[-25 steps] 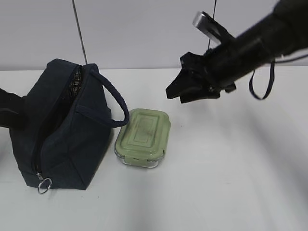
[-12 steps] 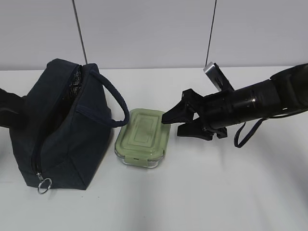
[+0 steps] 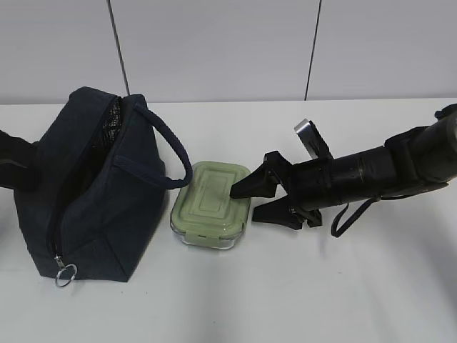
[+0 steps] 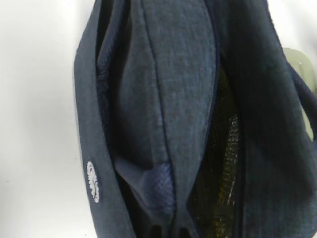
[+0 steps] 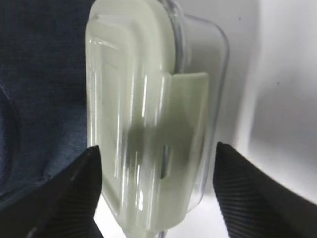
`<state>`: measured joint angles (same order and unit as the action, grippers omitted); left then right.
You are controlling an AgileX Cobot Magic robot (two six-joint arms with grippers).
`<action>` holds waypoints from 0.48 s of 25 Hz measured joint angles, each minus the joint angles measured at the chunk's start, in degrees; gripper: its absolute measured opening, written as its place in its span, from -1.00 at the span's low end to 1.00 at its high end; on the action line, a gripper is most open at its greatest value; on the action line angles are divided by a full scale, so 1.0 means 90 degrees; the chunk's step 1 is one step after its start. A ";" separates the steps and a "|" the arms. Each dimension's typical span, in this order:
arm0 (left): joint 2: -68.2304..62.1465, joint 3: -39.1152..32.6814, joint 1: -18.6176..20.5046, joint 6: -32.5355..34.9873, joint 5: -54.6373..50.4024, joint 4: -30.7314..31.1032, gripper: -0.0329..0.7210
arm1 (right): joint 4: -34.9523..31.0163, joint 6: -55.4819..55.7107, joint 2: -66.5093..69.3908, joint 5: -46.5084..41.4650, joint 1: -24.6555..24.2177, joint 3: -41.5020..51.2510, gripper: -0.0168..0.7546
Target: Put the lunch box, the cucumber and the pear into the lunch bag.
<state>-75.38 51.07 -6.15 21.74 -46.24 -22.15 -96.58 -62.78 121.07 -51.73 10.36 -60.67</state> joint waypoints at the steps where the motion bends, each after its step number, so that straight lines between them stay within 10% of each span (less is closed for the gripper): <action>1: 0.0000 0.0006 0.0000 0.0000 -0.0006 0.0002 -0.95 | -0.0015 -0.0014 0.0012 -0.0011 0.0010 -0.0017 0.46; 12: 0.0000 0.0006 0.0000 0.0000 -0.0003 0.0002 -0.95 | -0.0174 -0.0081 0.0181 0.0384 0.0354 -0.0448 0.46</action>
<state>-75.38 51.13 -6.15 21.74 -46.27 -22.13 -98.14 -63.51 122.70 -48.28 13.55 -64.70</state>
